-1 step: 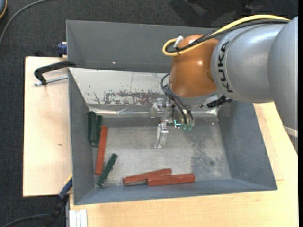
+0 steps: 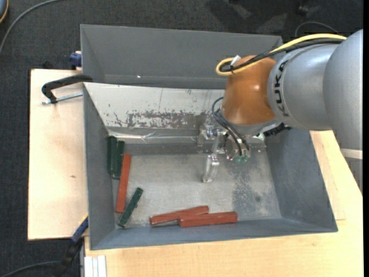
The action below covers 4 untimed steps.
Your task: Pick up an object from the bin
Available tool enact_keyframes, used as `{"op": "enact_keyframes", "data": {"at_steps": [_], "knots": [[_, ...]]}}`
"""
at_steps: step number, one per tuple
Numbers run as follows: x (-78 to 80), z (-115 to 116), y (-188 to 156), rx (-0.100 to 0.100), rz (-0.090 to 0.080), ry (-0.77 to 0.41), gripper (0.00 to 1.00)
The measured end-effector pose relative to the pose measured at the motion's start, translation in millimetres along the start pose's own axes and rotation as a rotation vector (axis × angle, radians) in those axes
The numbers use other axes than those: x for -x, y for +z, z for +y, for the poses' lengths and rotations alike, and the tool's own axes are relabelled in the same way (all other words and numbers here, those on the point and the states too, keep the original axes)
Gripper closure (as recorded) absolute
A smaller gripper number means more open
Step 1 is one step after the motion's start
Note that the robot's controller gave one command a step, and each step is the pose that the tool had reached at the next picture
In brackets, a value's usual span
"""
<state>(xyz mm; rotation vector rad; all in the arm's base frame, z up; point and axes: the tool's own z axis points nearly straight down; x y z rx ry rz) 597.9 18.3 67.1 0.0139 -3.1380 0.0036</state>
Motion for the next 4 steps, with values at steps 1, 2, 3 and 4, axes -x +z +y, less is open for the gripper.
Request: {"op": "enact_keyframes", "data": {"at_steps": [1,2,3,4], "knots": [[-10.5,-89.0,-3.8,0.0,-0.005,0.127,0.0],[-5.0,153.8,-4.3,0.01,-0.007,0.396,0.0],[-13.0,207.2,-5.1,0.004,-0.004,0.629,0.0],[0.2,210.0,-5.5,0.006,-0.009,0.373,0.0]]}}
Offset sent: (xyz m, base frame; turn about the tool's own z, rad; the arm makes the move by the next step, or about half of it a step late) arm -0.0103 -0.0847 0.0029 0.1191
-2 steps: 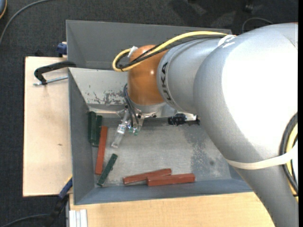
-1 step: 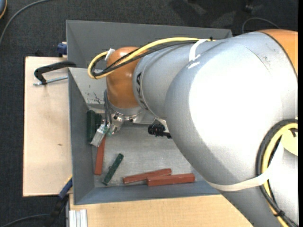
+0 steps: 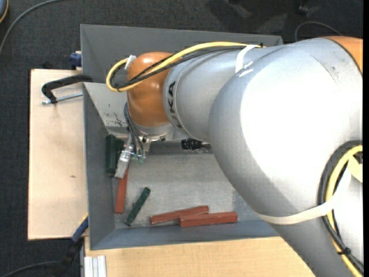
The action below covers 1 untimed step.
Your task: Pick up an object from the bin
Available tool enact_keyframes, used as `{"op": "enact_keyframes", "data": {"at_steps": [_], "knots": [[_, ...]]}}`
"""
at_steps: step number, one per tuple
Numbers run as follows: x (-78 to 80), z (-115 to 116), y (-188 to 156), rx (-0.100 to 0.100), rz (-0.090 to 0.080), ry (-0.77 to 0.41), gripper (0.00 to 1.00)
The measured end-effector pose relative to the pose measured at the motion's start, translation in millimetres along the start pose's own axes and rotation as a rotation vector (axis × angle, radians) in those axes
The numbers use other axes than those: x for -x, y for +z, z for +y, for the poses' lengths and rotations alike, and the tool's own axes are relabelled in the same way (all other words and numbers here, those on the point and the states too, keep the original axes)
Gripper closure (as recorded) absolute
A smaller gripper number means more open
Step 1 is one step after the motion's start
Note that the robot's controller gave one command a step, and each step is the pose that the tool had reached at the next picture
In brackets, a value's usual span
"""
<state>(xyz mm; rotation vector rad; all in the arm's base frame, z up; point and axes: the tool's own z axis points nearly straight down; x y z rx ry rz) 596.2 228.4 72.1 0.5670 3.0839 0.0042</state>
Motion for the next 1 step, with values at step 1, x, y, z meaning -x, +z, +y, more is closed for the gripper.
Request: {"op": "enact_keyframes", "data": {"at_steps": [1], "knots": [[-35.3,-13.4,-2.2,-0.001,0.005,-0.4,0.0]]}}
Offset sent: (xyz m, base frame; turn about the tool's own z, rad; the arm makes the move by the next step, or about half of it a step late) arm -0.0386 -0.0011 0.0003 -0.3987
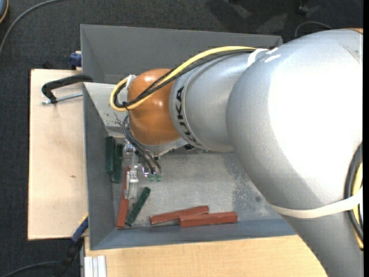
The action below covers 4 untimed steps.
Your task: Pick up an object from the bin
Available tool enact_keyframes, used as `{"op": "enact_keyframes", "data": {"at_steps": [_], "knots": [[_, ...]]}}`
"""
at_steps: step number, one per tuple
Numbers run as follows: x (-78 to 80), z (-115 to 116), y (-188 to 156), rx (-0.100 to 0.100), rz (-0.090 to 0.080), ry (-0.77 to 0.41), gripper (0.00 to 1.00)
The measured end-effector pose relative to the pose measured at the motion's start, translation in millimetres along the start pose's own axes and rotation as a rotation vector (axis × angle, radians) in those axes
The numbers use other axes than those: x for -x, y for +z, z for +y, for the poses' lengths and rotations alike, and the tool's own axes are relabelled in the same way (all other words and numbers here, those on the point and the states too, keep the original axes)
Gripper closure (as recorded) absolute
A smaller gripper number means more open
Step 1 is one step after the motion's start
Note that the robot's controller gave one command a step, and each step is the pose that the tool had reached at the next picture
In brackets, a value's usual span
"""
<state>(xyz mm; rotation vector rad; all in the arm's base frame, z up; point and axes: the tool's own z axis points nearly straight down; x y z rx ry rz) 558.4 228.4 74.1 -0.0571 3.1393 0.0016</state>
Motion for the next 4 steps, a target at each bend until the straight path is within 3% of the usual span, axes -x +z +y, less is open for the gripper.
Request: {"op": "enact_keyframes", "data": {"at_steps": [1,2,3,4], "knots": [[33.3,-98.1,1.7,-0.002,-0.006,0.055,0.0],[-21.4,-129.3,-3.0,-0.001,0.003,-0.099,0.0],[-20.9,-128.3,-3.2,0.0,0.001,-0.1,1.0],[9.2,-122.3,-177.9,0.001,-0.014,-0.109,1.0]]}}
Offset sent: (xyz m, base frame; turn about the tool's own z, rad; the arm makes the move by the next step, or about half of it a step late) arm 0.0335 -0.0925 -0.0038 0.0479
